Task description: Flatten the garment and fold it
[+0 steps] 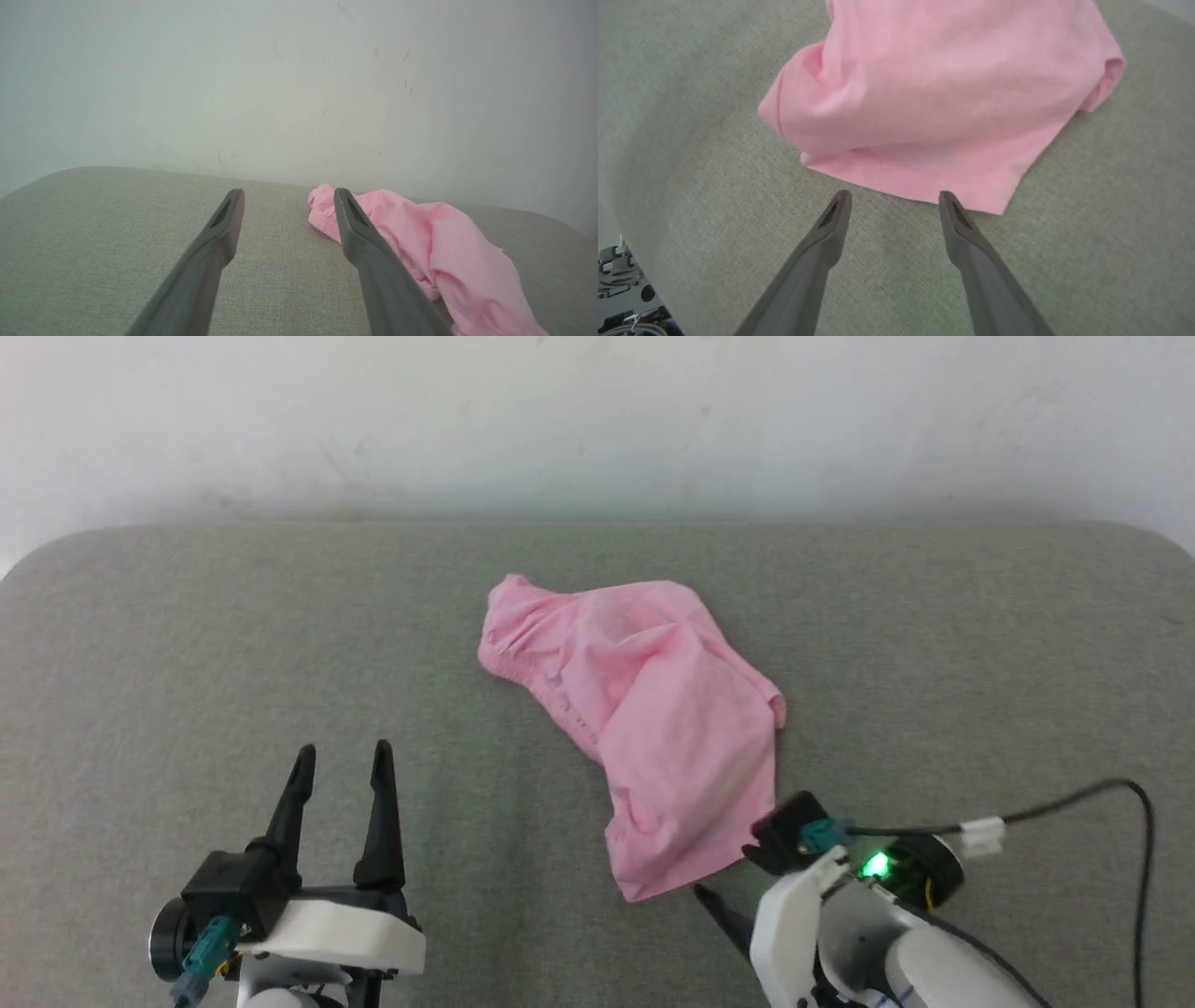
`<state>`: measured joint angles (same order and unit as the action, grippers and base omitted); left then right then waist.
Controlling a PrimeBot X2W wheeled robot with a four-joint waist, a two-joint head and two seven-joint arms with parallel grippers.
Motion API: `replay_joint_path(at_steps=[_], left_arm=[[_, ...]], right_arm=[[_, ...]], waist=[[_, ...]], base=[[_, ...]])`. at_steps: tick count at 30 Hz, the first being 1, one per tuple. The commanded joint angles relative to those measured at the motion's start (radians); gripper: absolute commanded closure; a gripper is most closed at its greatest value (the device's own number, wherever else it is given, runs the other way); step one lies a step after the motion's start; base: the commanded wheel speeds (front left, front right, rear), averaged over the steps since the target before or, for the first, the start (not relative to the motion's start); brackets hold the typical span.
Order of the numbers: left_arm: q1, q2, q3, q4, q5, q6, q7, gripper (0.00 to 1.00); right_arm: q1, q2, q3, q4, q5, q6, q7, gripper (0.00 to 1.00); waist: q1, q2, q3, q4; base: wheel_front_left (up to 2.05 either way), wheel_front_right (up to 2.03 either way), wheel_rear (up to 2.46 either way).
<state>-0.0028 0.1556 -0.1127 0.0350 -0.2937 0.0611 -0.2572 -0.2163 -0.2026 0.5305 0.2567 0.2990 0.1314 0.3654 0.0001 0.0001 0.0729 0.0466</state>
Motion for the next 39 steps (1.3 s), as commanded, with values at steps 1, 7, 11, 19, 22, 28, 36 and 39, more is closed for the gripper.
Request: replay_joint_path(at_steps=[1,7,11,19,22,28,36,39], left_arm=[[-0.01,-0.01,0.008,-0.008,0.012,-0.013,-0.004,0.0],[-0.024,-0.041,0.029,-0.004,0.034,-0.039,-0.004,0.0],[-0.028,-0.057,0.042,0.009,0.045,-0.05,-0.004,0.0],[-0.025,-0.081,0.068,0.019,0.061,-0.06,-0.005,0.0],[-0.019,-0.086,0.076,0.022,0.068,-0.062,-0.005,0.0],[-0.012,-0.089,0.096,0.024,0.079,-0.069,-0.005,0.0],[-0.004,-0.094,0.106,0.025,0.097,-0.077,-0.005,0.0],[-0.007,-0.095,0.105,0.032,0.1,-0.081,-0.005,0.0]], right_arm=[[-0.05,-0.019,0.049,0.019,0.031,-0.001,0.02,0.0],[-0.183,-0.065,0.236,0.121,0.132,-0.001,0.076,0.0],[-0.243,-0.076,0.343,0.194,0.202,-0.001,0.115,0.08],[-0.325,-0.114,0.482,0.199,0.296,-0.001,0.086,1.0],[-0.348,-0.125,0.46,0.155,0.282,-0.001,-0.021,1.0],[-0.322,-0.142,0.244,0.068,0.201,-0.001,-0.233,1.0],[-0.088,-0.106,-0.32,0.072,0.099,-0.001,-0.296,1.0],[0.013,-0.071,-0.495,0.098,0.056,-0.001,-0.282,1.0]], waist=[[-0.0001,-0.0001,0.024,0.038],[-0.0001,-0.0001,0.052,0.071],[-0.0001,-0.0001,0.064,0.079],[-0.0001,-0.0001,0.062,0.066],[-0.0001,-0.0001,0.053,0.052],[-0.0001,-0.0001,0.038,0.023],[-0.0001,-0.0001,0.034,-0.014],[-0.0001,-0.0001,0.035,-0.017]], base=[[0.0,0.0,0.0],[0.0,0.0,0.0],[0.0,0.0,0.0],[0.0,0.0,0.0],[0.0,0.0,0.0],[0.0,0.0,0.0],[0.0,0.0,0.0],[0.0,0.0,0.0]])
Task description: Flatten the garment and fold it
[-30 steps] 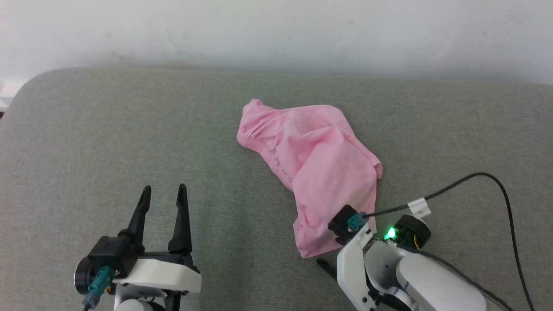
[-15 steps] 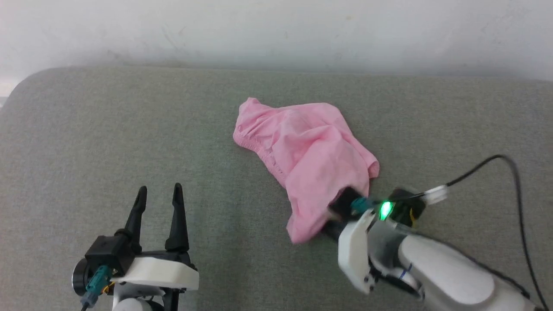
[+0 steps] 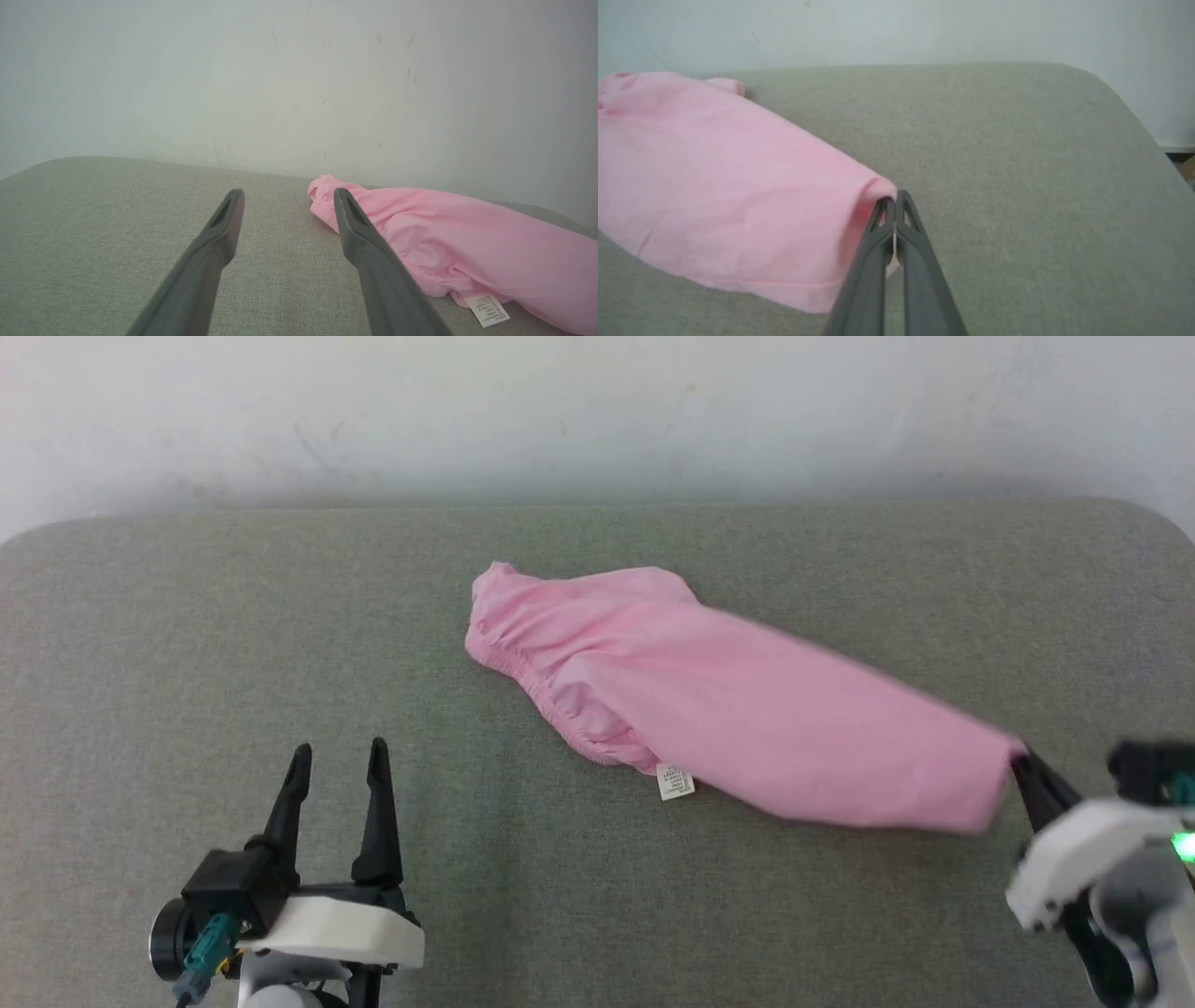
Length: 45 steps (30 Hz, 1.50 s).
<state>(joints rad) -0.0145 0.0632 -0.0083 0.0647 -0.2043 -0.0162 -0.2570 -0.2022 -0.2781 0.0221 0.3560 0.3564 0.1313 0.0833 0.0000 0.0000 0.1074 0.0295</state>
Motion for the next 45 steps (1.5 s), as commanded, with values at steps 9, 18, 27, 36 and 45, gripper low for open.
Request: replay_joint_path(at_steps=[9,18,27,36,45], left_arm=[[0.004,-0.006,0.001,0.025,0.02,-0.009,-0.005,0.0],[-0.016,-0.001,-0.02,0.073,0.029,-0.018,0.003,0.0],[-0.157,-0.005,-0.159,0.205,0.048,-0.065,0.18,0.0],[-0.379,0.015,-0.352,0.432,0.062,-0.111,0.379,0.0],[-0.513,0.077,-0.646,0.609,-0.091,-0.114,0.667,0.0]], right_arm=[[0.161,0.138,-0.181,-0.007,-0.093,-0.001,-0.026,0.0],[0.233,0.204,-0.232,-0.236,-0.187,-0.001,-0.232,0.0],[0.291,0.219,-0.059,-0.451,-0.242,-0.001,-0.197,0.0],[0.275,0.216,0.034,-0.501,-0.236,-0.001,-0.177,0.0],[0.252,0.213,0.05,-0.462,-0.222,-0.001,-0.191,0.0]], waist=[[0.0,0.0,0.004,-0.007],[0.0,0.0,-0.018,-0.037],[0.0,0.0,-0.003,-0.093],[0.0,0.0,0.074,-0.153],[0.0,0.0,0.11,-0.184]], base=[[0.0,0.0,0.0],[0.0,0.0,0.0],[0.0,0.0,0.0],[0.0,0.0,0.0],[0.0,0.0,0.0]])
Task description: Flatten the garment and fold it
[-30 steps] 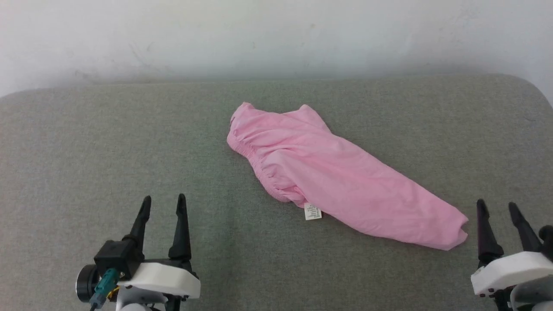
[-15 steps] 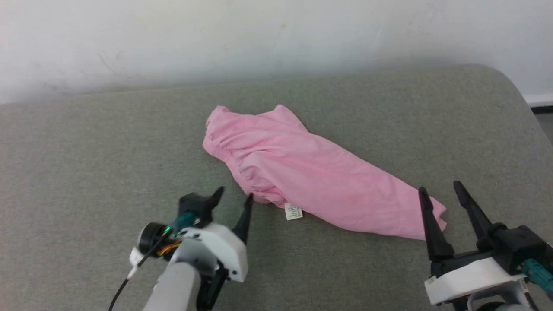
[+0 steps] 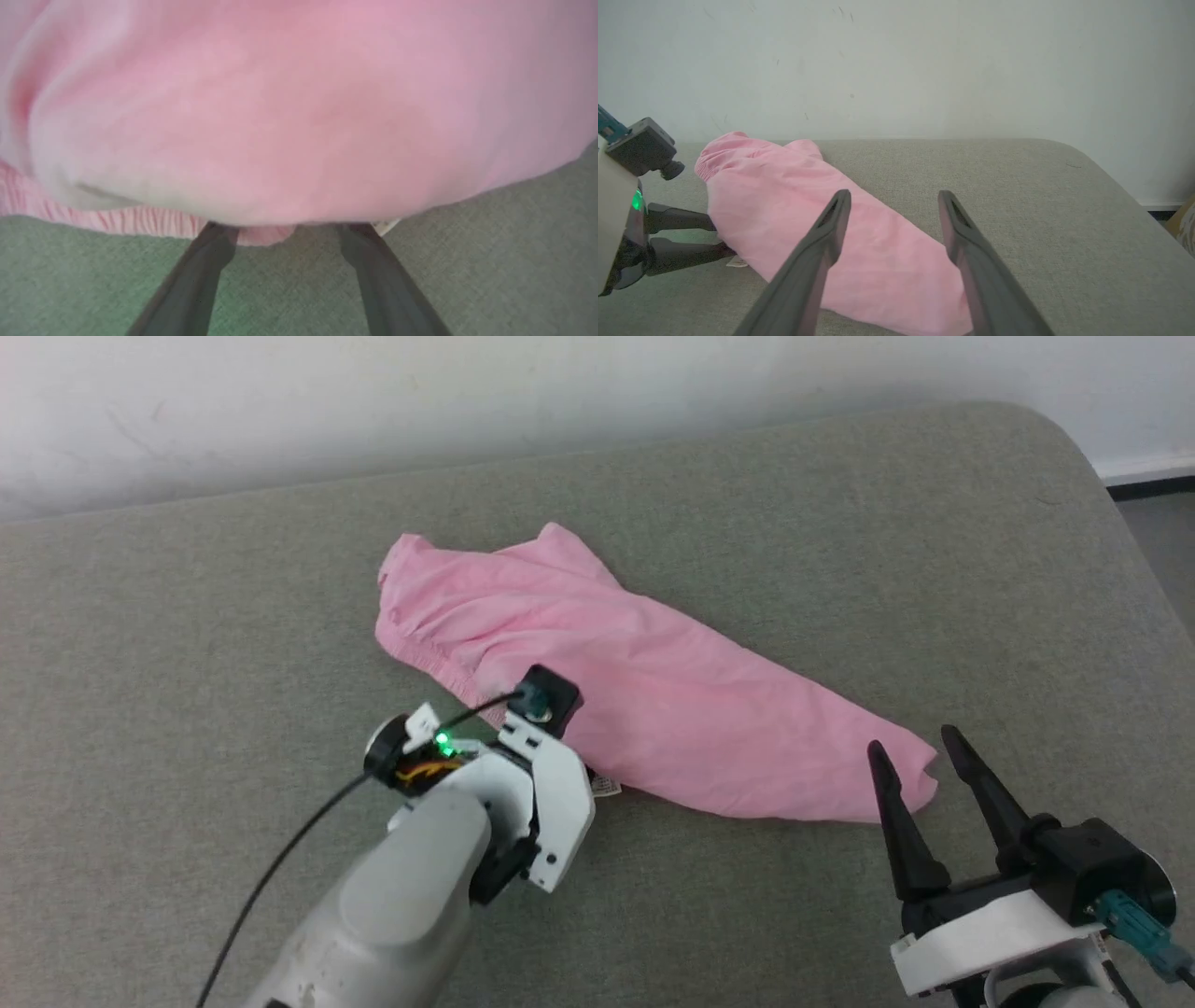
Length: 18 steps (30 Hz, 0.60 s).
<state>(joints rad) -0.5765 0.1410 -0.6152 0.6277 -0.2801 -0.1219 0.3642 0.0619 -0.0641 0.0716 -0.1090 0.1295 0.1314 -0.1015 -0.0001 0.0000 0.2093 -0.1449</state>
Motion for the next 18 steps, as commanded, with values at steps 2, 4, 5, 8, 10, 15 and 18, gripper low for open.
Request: replay_joint_path(at_steps=[2,4,5,8,10,15,18], left_arm=[[0.037,0.028,-0.111,0.034,-0.074,-0.009,0.098,0.46],[0.027,0.064,-0.166,-0.004,-0.125,-0.009,0.107,1.0],[0.028,0.088,-0.196,-0.028,-0.149,-0.009,0.116,1.0],[0.027,0.174,-0.25,-0.127,-0.197,-0.009,0.113,1.0],[0.029,0.231,-0.258,-0.204,-0.208,-0.009,0.102,1.0],[0.065,0.359,-0.235,-0.422,-0.203,0.014,0.112,1.0],[0.12,0.439,-0.216,-0.554,-0.215,0.053,0.154,1.0]], right_arm=[[-0.015,0.0,-0.001,0.011,0.005,-0.001,-0.011,0.0],[-0.015,0.001,-0.006,0.017,0.007,-0.001,-0.014,0.0],[-0.015,0.001,-0.008,0.02,0.005,-0.001,-0.015,0.0],[-0.006,0.003,-0.018,0.025,-0.006,-0.001,-0.017,0.0],[0.004,0.004,-0.028,0.026,-0.01,-0.001,-0.016,0.0],[0.021,0.007,-0.036,0.02,-0.012,-0.001,-0.009,0.0],[0.031,0.009,-0.036,0.015,-0.015,-0.001,0.001,0.0]], waist=[[0.0001,0.0,0.005,-0.011],[0.0001,0.0,-0.001,-0.006],[0.0001,0.0,-0.005,-0.004],[0.0001,0.0,-0.027,0.014],[0.0001,0.0,-0.038,0.034],[0.0001,0.0,-0.067,0.086],[0.0001,0.0,-0.082,0.111]], base=[[0.0,0.0,0.0],[0.0,0.0,0.0],[0.0,0.0,0.0],[0.0,0.0,0.0],[0.0,0.0,0.0],[0.0,0.0,0.0],[0.0,0.0,0.0]])
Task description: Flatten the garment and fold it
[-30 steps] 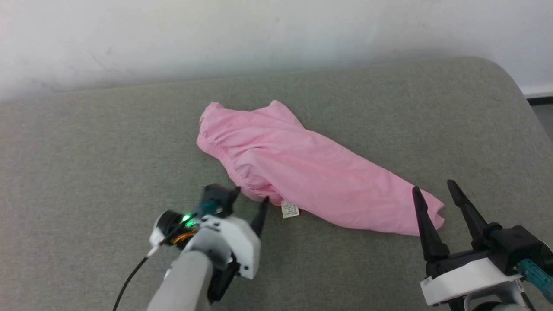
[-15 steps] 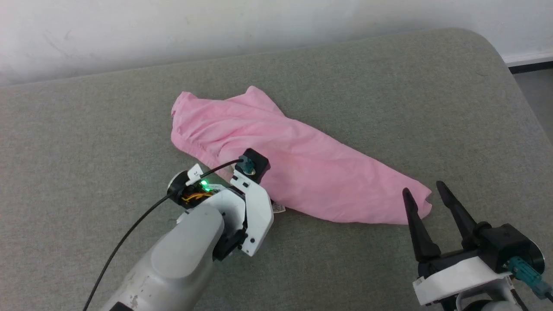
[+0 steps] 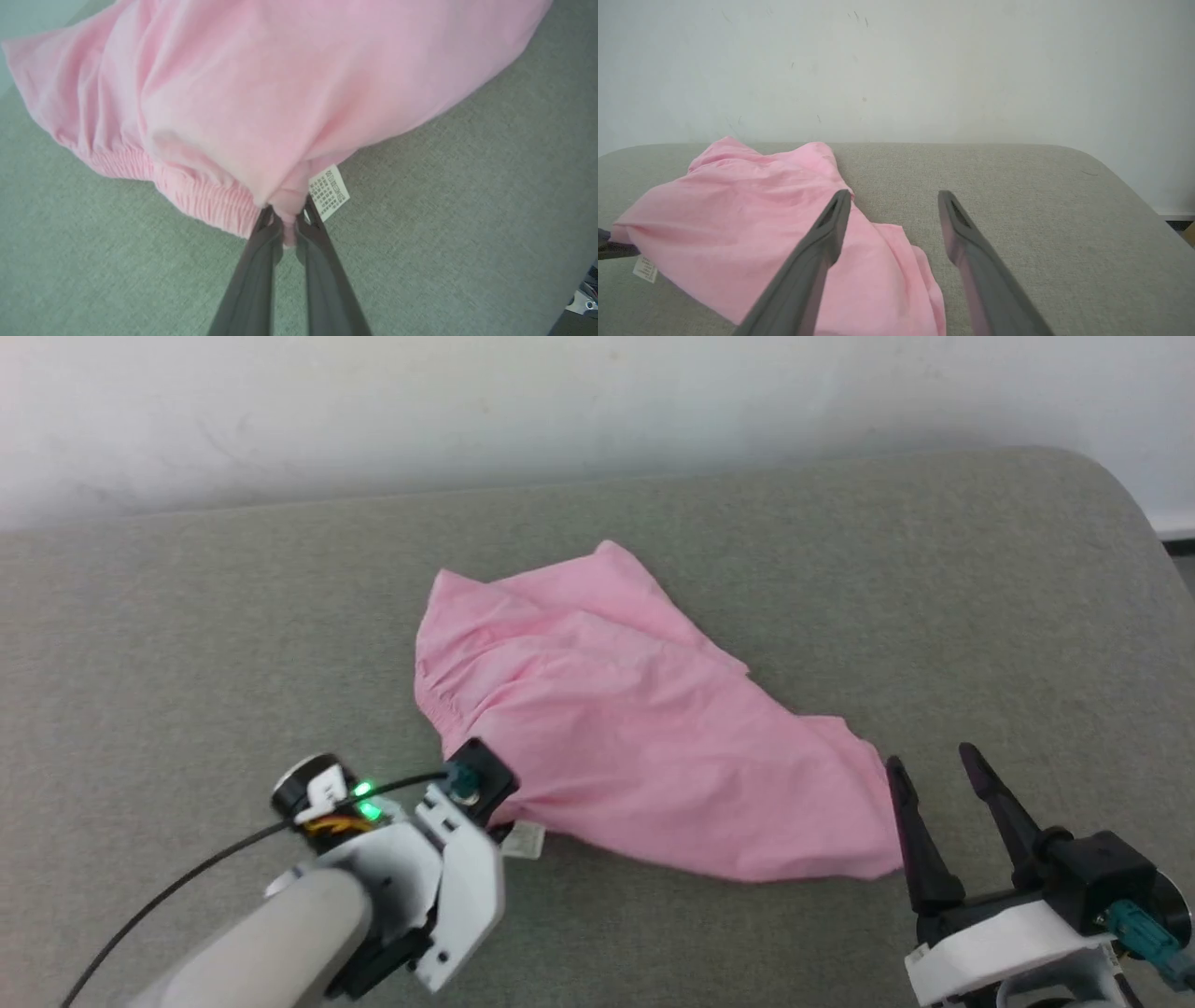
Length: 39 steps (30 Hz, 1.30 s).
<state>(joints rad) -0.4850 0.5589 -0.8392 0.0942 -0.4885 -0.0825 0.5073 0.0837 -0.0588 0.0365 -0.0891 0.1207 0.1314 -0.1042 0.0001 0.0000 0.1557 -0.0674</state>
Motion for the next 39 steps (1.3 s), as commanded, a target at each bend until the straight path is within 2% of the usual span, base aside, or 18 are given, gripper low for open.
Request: replay_joint_path(at_steps=[1,2,3,8,11,13,14,15,20,25,28,32,39], left_arm=[[0.029,0.021,0.008,-0.021,-0.007,0.013,0.011,1.0],[0.079,0.077,0.025,-0.096,-0.022,0.051,0.044,1.0],[0.079,0.077,0.025,-0.096,-0.022,0.051,0.044,1.0],[0.231,0.198,0.083,-0.208,-0.083,0.169,0.092,1.0],[0.331,0.227,0.108,-0.228,-0.145,0.225,0.095,1.0],[0.386,0.216,0.119,-0.223,-0.19,0.245,0.075,0.99],[0.412,0.2,0.124,-0.216,-0.224,0.245,0.062,0.65],[0.434,0.189,0.129,-0.208,-0.249,0.243,0.047,0.0],[0.487,0.145,0.187,-0.213,-0.299,0.272,-0.072,0.0],[0.471,0.152,0.25,-0.286,-0.258,0.319,-0.173,0.0],[0.425,0.152,0.276,-0.315,-0.233,0.331,-0.2,0.0],[0.33,0.144,0.283,-0.285,-0.221,0.307,-0.183,0.0],[0.111,0.095,0.236,-0.066,-0.22,0.171,-0.118,0.0]], right_arm=[[0.01,0.003,-0.001,-0.005,-0.006,-0.001,0.004,0.0],[0.017,0.004,-0.001,-0.009,-0.01,-0.001,0.011,0.0],[0.017,0.004,-0.001,-0.009,-0.01,-0.001,0.011,0.0],[0.04,0.005,-0.002,-0.019,-0.013,-0.001,0.027,0.0],[0.054,0.006,-0.006,-0.025,-0.012,-0.001,0.034,0.0],[0.06,0.006,-0.007,-0.028,-0.012,-0.001,0.039,0.0],[0.063,0.006,-0.007,-0.03,-0.012,-0.001,0.042,0.0],[0.065,0.007,-0.005,-0.032,-0.012,-0.001,0.046,0.0],[0.077,0.007,0.0,-0.052,-0.016,-0.001,0.063,0.0],[0.093,0.008,-0.003,-0.083,-0.02,-0.001,0.08,0.0],[0.093,0.008,-0.004,-0.097,-0.02,-0.001,0.086,0.0],[0.072,0.008,0.004,-0.108,-0.019,-0.001,0.089,0.0],[0.018,0.002,0.018,-0.104,-0.017,-0.001,0.084,0.0]], waist=[[-0.0001,0.0,-0.028,0.034],[-0.0001,0.0,-0.037,0.046],[-0.0001,0.0,-0.037,0.046],[-0.0001,0.0,-0.057,0.064],[-0.0001,0.0,-0.069,0.073],[-0.0001,0.0,-0.076,0.077],[-0.0001,0.0,-0.081,0.08],[-0.0001,0.0,-0.087,0.08],[-0.0001,0.0,-0.114,0.083],[-0.0001,0.0,-0.12,0.087],[-0.0001,0.0,-0.109,0.089],[-0.0001,0.0,-0.07,0.081],[-0.0001,0.0,0.008,0.054]], base=[[0.0,0.0,0.0],[0.0,0.0,0.0],[0.0,0.0,0.0],[0.0,0.0,0.0],[0.0,0.0,0.0],[0.0,0.0,0.0],[0.0,0.0,0.0],[0.0,0.0,0.0],[0.0,0.0,0.0],[0.0,0.0,0.0],[0.0,0.0,0.0],[0.0,0.0,0.0],[0.0,0.0,0.0]])
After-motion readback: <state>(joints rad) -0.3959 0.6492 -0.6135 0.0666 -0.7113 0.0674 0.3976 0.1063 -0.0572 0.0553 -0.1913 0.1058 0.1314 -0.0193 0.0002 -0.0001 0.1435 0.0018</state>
